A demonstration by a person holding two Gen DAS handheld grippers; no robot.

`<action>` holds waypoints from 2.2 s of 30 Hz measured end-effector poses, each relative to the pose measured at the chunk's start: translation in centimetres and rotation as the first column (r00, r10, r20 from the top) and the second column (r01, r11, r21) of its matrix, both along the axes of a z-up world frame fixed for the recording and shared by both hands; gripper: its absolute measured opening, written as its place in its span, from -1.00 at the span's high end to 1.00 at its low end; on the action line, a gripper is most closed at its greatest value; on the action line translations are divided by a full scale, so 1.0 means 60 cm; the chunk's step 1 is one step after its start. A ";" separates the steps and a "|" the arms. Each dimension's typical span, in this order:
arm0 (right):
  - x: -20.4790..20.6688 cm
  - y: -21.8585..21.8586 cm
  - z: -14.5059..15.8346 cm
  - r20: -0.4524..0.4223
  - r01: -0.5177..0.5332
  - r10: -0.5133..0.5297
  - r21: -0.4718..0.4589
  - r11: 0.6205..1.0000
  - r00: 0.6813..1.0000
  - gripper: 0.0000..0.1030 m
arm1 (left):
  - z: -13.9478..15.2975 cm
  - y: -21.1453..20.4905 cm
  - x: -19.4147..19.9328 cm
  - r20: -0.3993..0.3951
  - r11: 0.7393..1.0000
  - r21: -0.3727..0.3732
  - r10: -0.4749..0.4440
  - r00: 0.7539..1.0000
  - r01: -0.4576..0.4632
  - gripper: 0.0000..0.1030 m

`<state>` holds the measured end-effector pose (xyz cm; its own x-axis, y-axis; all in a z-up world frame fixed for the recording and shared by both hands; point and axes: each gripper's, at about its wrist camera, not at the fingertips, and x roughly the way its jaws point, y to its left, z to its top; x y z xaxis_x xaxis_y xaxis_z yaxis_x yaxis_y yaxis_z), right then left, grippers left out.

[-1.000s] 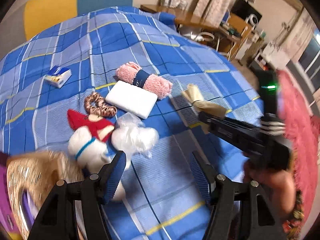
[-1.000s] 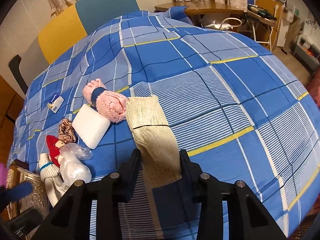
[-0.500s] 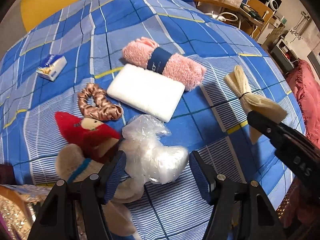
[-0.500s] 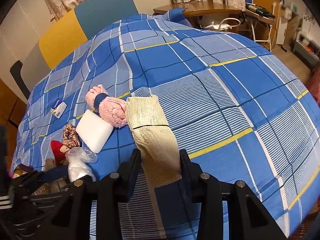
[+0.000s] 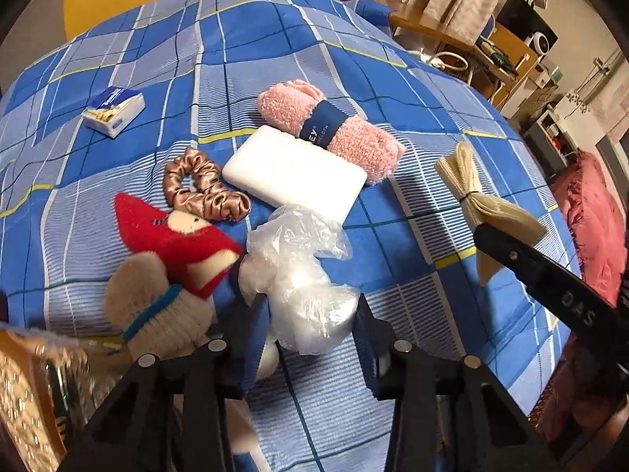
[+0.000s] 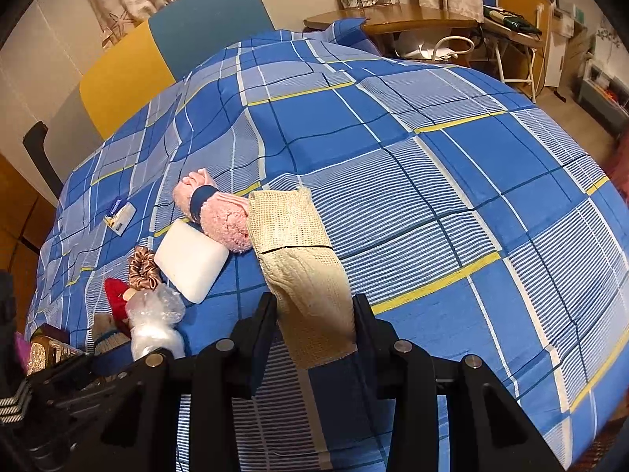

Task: Organize soft objects
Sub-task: 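Grasp the plastic-wrapped white item with the left tool, then carry the plastic-wrapped item into the gold tray with the left tool and release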

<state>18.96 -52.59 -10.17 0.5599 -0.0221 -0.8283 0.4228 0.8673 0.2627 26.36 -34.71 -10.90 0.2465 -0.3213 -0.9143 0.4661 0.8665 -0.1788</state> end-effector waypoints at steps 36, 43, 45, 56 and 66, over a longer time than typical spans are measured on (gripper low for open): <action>-0.008 0.076 0.039 0.100 -0.069 0.098 -0.256 0.964 0.990 0.24 | 0.285 0.375 -0.138 0.313 0.939 -0.342 0.156 0.937 -0.042 0.22; -0.013 0.074 0.043 0.123 -0.049 0.085 -0.269 0.962 0.989 0.23 | 0.253 0.520 -0.114 0.274 0.913 -0.337 0.327 0.904 -0.228 0.22; -0.016 0.072 0.046 0.134 -0.031 0.071 -0.279 0.960 0.988 0.23 | 0.238 0.561 -0.106 0.256 0.899 -0.336 0.375 0.891 -0.282 0.22; -0.079 0.104 0.109 0.287 0.072 0.033 -0.346 0.935 0.957 0.24 | 0.115 0.740 -0.078 0.131 0.811 -0.248 0.570 0.811 -0.530 0.22; -0.163 0.211 0.171 0.310 0.010 0.136 -0.428 0.904 0.941 0.24 | 0.032 0.835 -0.028 0.085 0.764 -0.148 0.642 0.762 -0.628 0.19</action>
<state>9.20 -39.91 0.06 0.8067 -0.2795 -0.5207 0.3177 0.9480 -0.0168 24.69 15.38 -9.01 0.5360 -0.1418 -0.8323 -0.1600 0.9509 -0.2650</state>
